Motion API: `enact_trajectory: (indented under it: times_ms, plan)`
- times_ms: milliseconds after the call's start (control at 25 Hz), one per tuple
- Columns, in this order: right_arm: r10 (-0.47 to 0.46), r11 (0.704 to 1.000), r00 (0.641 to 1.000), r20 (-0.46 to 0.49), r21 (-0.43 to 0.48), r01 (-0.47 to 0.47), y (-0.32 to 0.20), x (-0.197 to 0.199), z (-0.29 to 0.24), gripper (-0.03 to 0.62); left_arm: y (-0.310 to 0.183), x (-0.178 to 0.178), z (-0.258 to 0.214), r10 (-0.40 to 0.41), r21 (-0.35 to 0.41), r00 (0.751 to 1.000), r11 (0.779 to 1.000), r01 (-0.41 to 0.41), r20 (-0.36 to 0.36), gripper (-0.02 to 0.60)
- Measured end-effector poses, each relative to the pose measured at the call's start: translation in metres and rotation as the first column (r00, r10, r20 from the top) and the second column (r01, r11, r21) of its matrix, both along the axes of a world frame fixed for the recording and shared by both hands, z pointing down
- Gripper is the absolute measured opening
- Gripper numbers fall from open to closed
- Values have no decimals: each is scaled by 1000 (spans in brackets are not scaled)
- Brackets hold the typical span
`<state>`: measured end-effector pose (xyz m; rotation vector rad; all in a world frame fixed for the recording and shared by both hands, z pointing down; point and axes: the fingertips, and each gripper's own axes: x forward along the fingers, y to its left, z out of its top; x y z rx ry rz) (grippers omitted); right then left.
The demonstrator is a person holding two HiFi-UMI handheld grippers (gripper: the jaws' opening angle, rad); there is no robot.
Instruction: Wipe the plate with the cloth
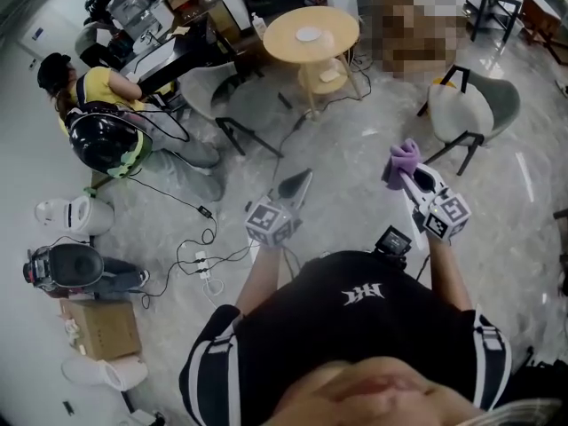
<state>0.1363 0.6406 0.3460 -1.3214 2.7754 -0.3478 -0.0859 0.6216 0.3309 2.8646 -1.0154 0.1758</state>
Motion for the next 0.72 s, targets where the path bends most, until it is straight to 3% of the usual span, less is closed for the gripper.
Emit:
enact_trajectory:
  times_ms: [480, 720]
  plan:
    - [-26, 999, 997, 71, -31, 28, 6, 34, 23, 95, 9, 42, 7, 3, -33, 999, 999, -2, 50, 11]
    - [-11, 998, 995, 99, -67, 17, 5, 35, 43, 95, 9, 43, 27, 13, -90, 997, 996, -6, 73, 11]
